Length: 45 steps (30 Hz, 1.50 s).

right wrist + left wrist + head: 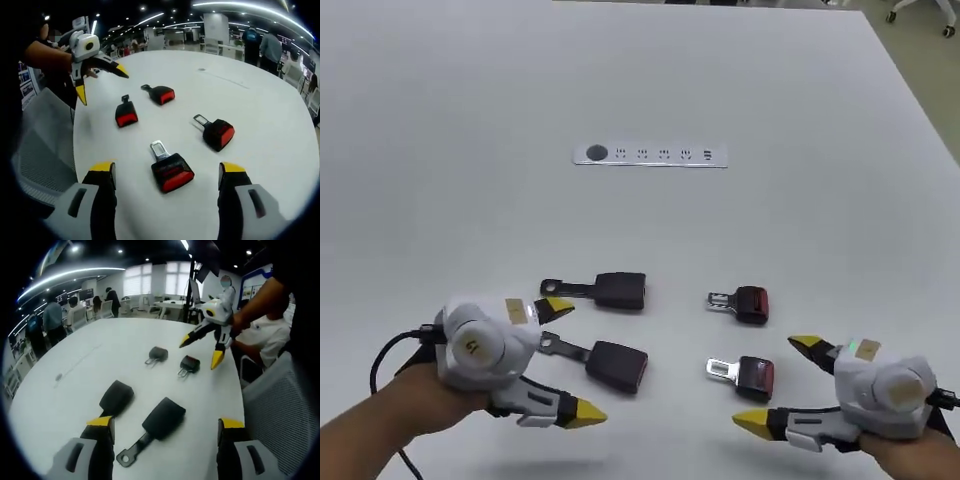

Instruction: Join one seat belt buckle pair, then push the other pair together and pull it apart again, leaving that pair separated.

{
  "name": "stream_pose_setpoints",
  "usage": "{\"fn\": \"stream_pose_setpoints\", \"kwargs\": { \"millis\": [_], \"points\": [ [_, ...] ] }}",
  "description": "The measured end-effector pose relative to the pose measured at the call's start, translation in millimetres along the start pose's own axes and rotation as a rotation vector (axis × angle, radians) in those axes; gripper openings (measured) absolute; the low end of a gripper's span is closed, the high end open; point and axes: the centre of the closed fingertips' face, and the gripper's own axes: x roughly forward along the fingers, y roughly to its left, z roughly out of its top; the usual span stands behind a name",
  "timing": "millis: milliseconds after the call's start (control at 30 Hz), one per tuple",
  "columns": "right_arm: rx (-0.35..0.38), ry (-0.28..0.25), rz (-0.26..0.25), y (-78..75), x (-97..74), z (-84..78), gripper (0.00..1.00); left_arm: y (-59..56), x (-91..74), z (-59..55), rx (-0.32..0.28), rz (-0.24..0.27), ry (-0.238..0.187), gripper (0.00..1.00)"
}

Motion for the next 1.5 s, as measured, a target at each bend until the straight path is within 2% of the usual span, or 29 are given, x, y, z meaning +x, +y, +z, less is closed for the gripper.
{"fn": "stream_pose_setpoints", "kwargs": {
  "millis": [167, 267, 333, 467, 500, 533, 600, 667, 800, 867, 933, 967, 1000, 1100, 1233, 1400, 1500],
  "points": [
    [-0.012, 0.036, 0.043, 0.0, 8.4, -3.9, 0.82, -1.0, 19.2, -9.5, 0.058, -0.077, 0.046, 0.81],
    [-0.037, 0.082, 0.074, -1.4, 12.6, -12.2, 0.79, -0.1, 32.9, -21.3, 0.106, -0.134, 0.101, 0.78],
    [-0.061, 0.103, 0.09, 0.4, 14.7, -14.1, 0.76, 1.5, 40.0, -28.0, 0.137, -0.165, 0.123, 0.76],
    [-0.093, 0.142, 0.14, 3.4, 18.1, -21.2, 0.69, 2.7, 53.2, -34.5, 0.2, -0.214, 0.168, 0.73],
    [-0.094, 0.14, 0.146, 4.3, 18.5, -21.6, 0.67, 4.1, 56.0, -36.0, 0.201, -0.218, 0.172, 0.71],
    [-0.145, 0.117, 0.162, 4.0, 17.9, -16.0, 0.65, 5.2, 58.0, -35.8, 0.196, -0.219, 0.168, 0.7],
    [-0.123, 0.13, 0.16, 3.6, 15.5, -17.6, 0.64, 9.9, 63.3, -41.8, 0.193, -0.232, 0.163, 0.66],
    [-0.136, 0.142, 0.172, 1.9, 16.0, -19.9, 0.6, 9.7, 60.7, -35.6, 0.217, -0.233, 0.161, 0.61],
    [-0.228, 0.167, 0.209, 2.9, 13.3, -24.0, 0.5, 14.0, 62.2, -36.8, 0.23, -0.214, 0.149, 0.52],
    [-0.237, 0.179, 0.212, -0.2, 12.3, -23.3, 0.45, 18.2, 59.6, -38.5, 0.259, -0.195, 0.151, 0.45],
    [-0.249, 0.2, 0.215, -5.2, 11.7, -24.4, 0.37, 13.1, 62.2, -38.4, 0.251, -0.204, 0.129, 0.39],
    [-0.259, 0.21, 0.217, -7.0, 9.8, -26.0, 0.35, 17.4, 62.5, -36.3, 0.252, -0.176, 0.122, 0.39],
    [-0.257, 0.206, 0.222, -6.1, 10.6, -23.7, 0.35, 19.4, 61.9, -36.2, 0.224, -0.158, 0.126, 0.38],
    [-0.275, 0.222, 0.227, -8.6, 10.2, -20.9, 0.34, 20.6, 62.6, -35.0, 0.217, -0.132, 0.105, 0.37],
    [-0.283, 0.238, 0.231, -11.9, 11.8, -19.6, 0.34, 19.4, 63.7, -34.4, 0.193, -0.113, 0.11, 0.36],
    [-0.314, 0.266, 0.249, -11.7, 17.7, -21.4, 0.34, 19.3, 64.0, -35.8, 0.187, -0.112, 0.11, 0.36],
    [-0.325, 0.27, 0.256, -10.2, 21.9, -19.0, 0.33, 18.9, 65.0, -36.0, 0.192, -0.117, 0.123, 0.35]
  ]
}}
